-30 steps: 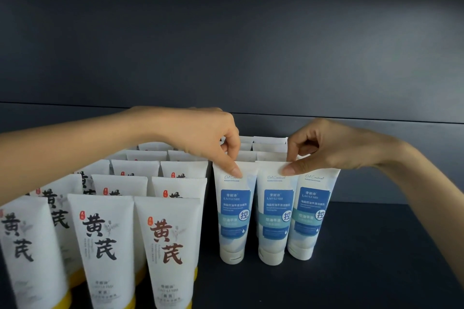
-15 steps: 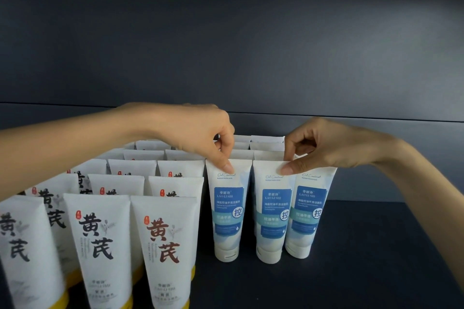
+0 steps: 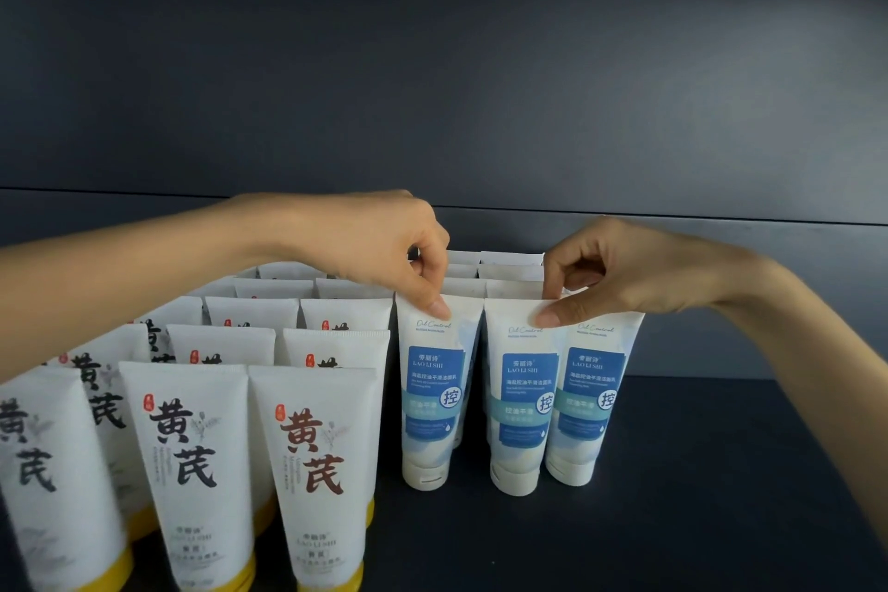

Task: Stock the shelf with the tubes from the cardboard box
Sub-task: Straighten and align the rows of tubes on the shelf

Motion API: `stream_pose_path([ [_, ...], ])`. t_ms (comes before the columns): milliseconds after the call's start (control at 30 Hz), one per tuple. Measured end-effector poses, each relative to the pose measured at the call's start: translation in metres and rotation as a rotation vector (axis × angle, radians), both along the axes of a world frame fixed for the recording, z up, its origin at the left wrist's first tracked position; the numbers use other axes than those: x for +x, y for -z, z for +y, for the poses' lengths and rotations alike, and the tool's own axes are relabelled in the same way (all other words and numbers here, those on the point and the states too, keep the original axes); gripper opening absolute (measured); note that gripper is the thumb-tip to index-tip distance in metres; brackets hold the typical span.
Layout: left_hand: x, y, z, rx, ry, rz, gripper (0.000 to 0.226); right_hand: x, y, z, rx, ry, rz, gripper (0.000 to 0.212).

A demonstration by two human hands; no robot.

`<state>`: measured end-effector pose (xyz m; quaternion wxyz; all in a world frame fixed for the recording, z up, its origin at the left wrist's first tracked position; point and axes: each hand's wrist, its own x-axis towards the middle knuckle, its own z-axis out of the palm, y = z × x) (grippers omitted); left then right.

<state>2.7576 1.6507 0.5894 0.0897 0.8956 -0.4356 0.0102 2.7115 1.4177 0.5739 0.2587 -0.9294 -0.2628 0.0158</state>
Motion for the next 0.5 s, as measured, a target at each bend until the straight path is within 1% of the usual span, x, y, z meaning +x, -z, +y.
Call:
stream_pose_path([
  [500, 0.001, -0.0008, 0.0016, 0.005, -0.012, 0.038, 0.021, 0.0003, -0.0008, -0.0013, -0.012, -0.027, -0.005, 0.024],
])
